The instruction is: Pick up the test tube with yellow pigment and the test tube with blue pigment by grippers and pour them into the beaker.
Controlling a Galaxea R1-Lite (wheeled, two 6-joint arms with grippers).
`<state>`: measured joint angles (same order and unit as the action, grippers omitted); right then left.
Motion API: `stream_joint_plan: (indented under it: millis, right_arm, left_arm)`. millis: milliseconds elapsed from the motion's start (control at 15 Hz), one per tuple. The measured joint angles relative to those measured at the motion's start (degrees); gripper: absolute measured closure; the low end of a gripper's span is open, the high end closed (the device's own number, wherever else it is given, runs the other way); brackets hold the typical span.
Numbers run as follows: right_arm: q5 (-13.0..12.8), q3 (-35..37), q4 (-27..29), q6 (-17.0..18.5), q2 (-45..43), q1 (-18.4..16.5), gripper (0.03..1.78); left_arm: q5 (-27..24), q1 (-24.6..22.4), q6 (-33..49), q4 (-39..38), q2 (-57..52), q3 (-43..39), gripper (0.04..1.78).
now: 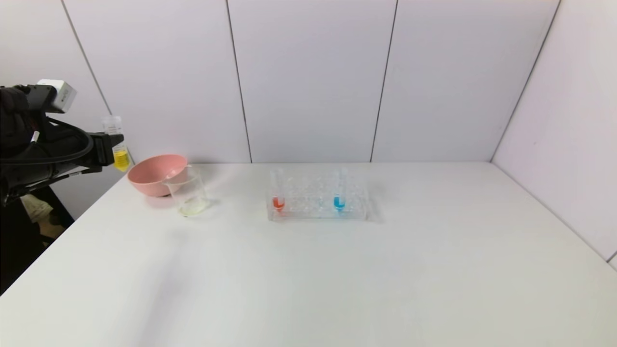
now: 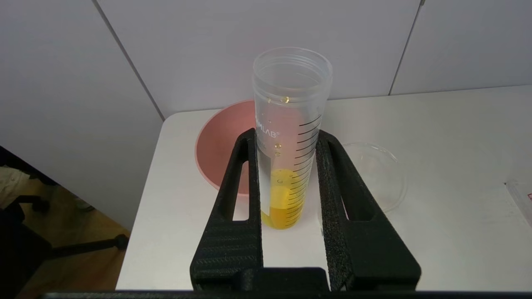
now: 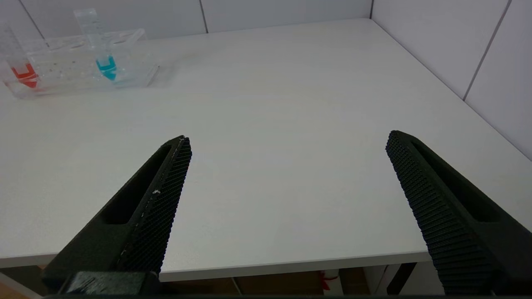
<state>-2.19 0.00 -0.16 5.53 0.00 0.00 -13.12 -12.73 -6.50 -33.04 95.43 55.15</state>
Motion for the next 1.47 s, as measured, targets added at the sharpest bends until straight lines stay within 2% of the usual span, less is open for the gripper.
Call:
stream_joint_plan:
  millis: [333,533,933,1200,1467]
  right_arm:
    - [0.0,0.0,0.0,0.0,0.0,0.0,0.1]
    - [0.0,0.0,0.0,0.0,0.0,0.0,0.1]
    - [0.0,0.0,0.0,0.0,0.0,0.0,0.1]
    - [0.0,0.0,0.0,0.0,0.0,0.0,0.1]
    - [0.0,0.0,0.0,0.0,0.0,0.0,0.1]
  left_arm:
    - [-2.9,-0.6,-0.6,-0.1,1.1,0.4,1.4]
    - [-3.8,-0.9,-3.8,1.5,1.5,2.4,1.4]
    - [-10.1,-2.6,-16.6,19.2,1.1,12.4,1.4]
    - [-11.2,-3.1,-22.2,29.7,1.0,17.9,1.4]
    - [-11.7,-3.4,-27.2,34.7,2.1,21.7,1.4]
